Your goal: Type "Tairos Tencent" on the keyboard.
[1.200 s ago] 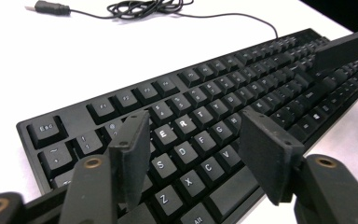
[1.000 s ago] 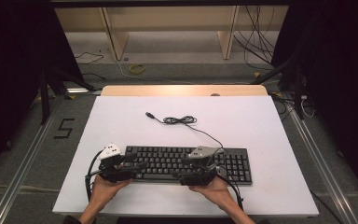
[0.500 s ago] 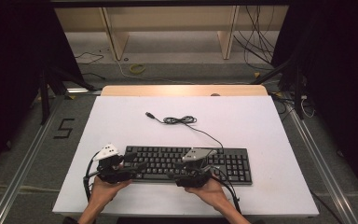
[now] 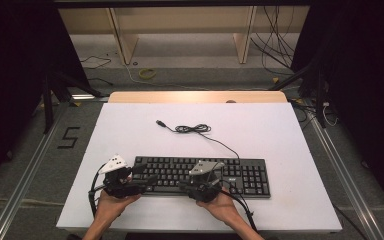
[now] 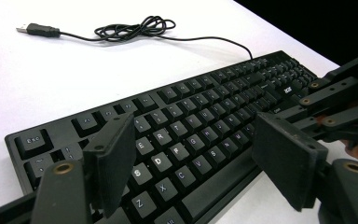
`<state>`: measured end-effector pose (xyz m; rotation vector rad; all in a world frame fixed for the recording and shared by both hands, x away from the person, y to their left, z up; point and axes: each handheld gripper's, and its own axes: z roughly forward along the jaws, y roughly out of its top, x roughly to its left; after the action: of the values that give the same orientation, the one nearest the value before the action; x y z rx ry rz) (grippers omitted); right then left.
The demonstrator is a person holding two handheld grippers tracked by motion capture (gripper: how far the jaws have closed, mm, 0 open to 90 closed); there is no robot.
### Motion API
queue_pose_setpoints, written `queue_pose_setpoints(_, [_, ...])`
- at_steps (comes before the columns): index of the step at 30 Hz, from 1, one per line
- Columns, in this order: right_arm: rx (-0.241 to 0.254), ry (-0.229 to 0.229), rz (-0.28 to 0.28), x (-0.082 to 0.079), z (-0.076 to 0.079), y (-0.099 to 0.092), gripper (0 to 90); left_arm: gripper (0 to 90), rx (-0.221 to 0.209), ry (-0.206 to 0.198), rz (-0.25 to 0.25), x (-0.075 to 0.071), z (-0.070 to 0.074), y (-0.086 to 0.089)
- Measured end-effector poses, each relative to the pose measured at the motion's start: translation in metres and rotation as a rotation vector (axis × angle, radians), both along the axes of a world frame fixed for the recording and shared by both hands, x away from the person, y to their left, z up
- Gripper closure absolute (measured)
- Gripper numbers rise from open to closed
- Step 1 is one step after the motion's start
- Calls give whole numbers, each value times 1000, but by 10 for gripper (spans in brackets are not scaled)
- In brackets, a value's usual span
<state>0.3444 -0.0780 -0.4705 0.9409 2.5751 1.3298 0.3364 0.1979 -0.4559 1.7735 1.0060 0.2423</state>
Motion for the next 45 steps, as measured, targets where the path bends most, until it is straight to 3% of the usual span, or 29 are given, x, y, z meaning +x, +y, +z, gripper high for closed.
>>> queue_pose_setpoints(6, [-22,-1,-2,2,-5,3,900,285,-1,-4,-11,-2,0,1])
queue_pose_setpoints(19, [-35,6,-6,4,-11,8,900,258,-9,-13,-22,-7,1,3])
queue_pose_setpoints(30, [-88,-31,-6,1,-15,12,900,258,-11,-10,-16,-6,0,3])
queue_pose_setpoints(36, [-66,-8,-9,3,-14,9,896,258,-5,-10,-8,-5,0,5])
queue_pose_setpoints(41, [-8,4,-6,4,-8,5,837,258,-8,-7,1,-4,0,7])
queue_pose_setpoints(45, [5,-1,-16,5,-5,2,799,259,0,-7,7,-4,0,7])
